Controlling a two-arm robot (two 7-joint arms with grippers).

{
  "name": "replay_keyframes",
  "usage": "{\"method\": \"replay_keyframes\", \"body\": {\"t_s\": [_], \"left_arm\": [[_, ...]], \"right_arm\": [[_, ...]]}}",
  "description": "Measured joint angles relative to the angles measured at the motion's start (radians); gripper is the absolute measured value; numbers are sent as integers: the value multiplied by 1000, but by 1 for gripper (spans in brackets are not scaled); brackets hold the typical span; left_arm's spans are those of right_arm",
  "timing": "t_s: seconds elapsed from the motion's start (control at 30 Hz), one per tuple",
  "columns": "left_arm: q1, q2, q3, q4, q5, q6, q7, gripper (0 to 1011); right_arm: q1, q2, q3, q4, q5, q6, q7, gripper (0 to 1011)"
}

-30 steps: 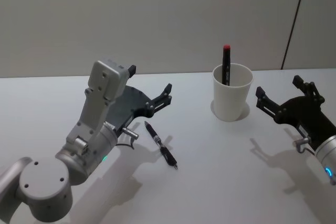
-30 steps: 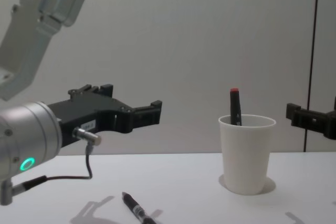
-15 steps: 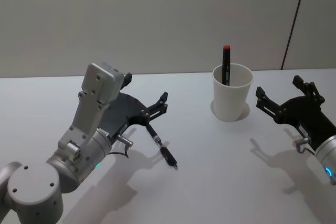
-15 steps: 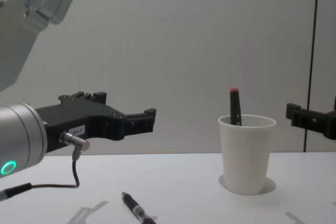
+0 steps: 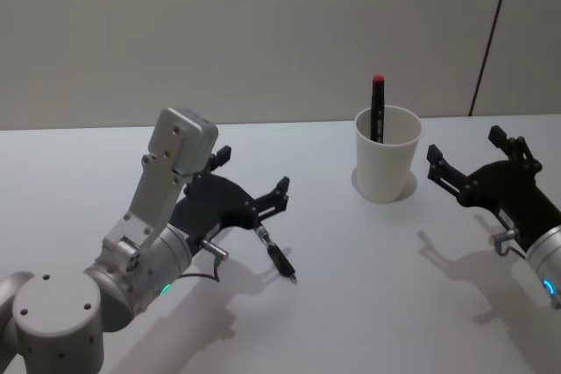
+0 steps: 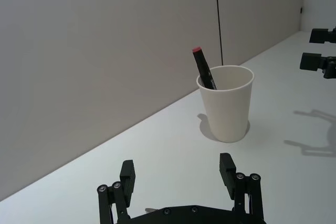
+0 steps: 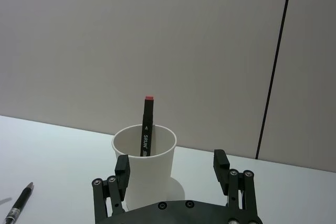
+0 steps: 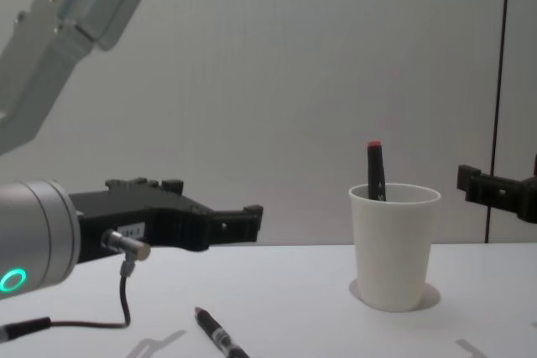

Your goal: Place the pen into the pen holder.

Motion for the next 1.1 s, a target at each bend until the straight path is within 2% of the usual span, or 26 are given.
{"method": "replay_keyframes", "body": {"t_s": [0.63,1.1], "left_arm": [[-5,-40,16,-5,-40,162,-19,1001],[-21,-92,27,29,-59,250,37,1001]], "right_arm": [[0,0,0,0,0,0,0,1002],[0,0,0,0,0,0,0,1001]]}}
